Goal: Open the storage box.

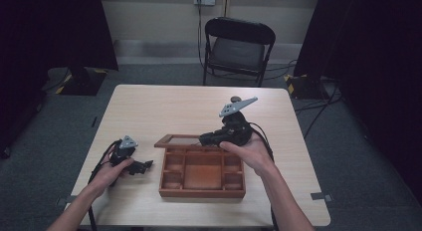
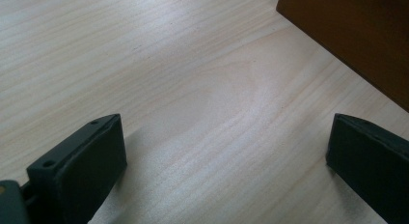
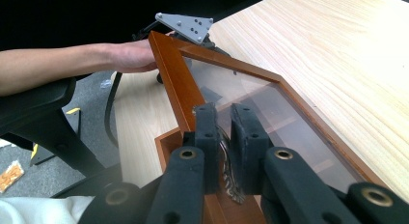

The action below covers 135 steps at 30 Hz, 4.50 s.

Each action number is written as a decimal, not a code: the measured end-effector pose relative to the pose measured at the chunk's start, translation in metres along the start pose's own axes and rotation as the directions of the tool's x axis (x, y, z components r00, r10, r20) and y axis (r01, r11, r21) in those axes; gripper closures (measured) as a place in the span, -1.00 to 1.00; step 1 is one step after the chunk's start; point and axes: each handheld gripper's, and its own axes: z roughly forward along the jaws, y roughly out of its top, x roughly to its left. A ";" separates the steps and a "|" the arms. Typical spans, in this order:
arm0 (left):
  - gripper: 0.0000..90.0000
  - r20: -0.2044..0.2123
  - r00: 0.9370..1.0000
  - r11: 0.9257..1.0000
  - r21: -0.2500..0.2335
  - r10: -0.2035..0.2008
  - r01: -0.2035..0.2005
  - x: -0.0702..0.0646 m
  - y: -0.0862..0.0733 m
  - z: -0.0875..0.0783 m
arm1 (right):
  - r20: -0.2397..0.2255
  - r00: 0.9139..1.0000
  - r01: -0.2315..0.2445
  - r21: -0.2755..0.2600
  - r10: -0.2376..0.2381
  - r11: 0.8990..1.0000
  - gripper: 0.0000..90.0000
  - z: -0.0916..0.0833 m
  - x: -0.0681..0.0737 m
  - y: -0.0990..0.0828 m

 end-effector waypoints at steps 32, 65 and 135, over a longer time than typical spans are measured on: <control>-1.00 0.001 1.000 1.000 0.001 0.000 0.000 0.000 0.000 0.000 | -0.014 1.000 -0.024 -0.003 0.024 1.000 0.84 -0.002 -0.008 0.009; -1.00 0.001 1.000 1.000 0.001 0.001 -0.001 0.000 0.000 0.000 | -0.013 0.999 -0.036 -0.019 0.035 0.999 0.84 -0.003 -0.011 0.010; -1.00 0.001 1.000 1.000 0.002 0.001 -0.001 0.000 0.000 0.000 | -0.012 0.999 -0.030 -0.017 0.029 0.999 0.84 -0.003 -0.010 0.010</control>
